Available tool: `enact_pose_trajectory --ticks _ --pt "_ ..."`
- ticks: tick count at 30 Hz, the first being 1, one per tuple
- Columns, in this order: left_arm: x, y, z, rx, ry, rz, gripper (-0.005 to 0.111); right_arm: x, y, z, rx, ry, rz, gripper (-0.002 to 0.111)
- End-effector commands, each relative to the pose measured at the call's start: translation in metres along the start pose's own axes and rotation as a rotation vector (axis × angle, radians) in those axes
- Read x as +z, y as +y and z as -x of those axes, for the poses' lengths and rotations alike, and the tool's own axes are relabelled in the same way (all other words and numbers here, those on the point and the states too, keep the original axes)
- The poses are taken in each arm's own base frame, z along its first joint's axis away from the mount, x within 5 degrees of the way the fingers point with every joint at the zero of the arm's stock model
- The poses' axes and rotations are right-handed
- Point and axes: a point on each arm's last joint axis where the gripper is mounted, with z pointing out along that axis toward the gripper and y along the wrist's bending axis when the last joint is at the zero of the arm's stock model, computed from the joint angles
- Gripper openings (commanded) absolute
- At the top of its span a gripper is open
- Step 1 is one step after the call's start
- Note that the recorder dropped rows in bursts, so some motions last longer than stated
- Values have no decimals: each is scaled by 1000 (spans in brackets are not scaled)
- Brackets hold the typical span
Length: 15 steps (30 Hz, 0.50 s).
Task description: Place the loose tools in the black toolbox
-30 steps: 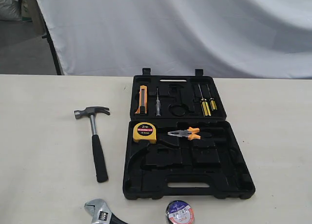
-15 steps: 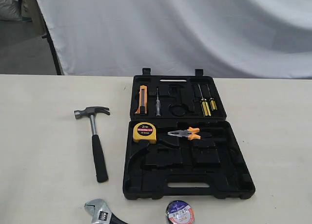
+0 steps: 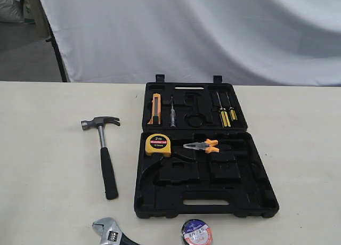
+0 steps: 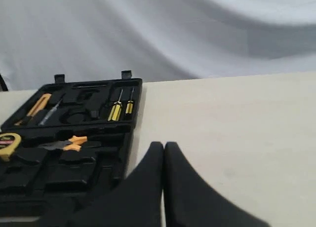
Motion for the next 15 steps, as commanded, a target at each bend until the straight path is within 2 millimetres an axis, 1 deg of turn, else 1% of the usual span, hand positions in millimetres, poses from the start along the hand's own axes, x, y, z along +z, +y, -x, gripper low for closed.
enact_pose_trajectory --ticks 1,12,15 --pt "0 1 2 0 -20 21 1 0 -2 1 -147 -22 -23 -1" --pt "0 1 2 0 -20 21 1 0 -2 1 -146 -22 -23 -1" --pt "0 1 2 0 -20 21 1 0 -1 1 -56 -25 -17 -1"
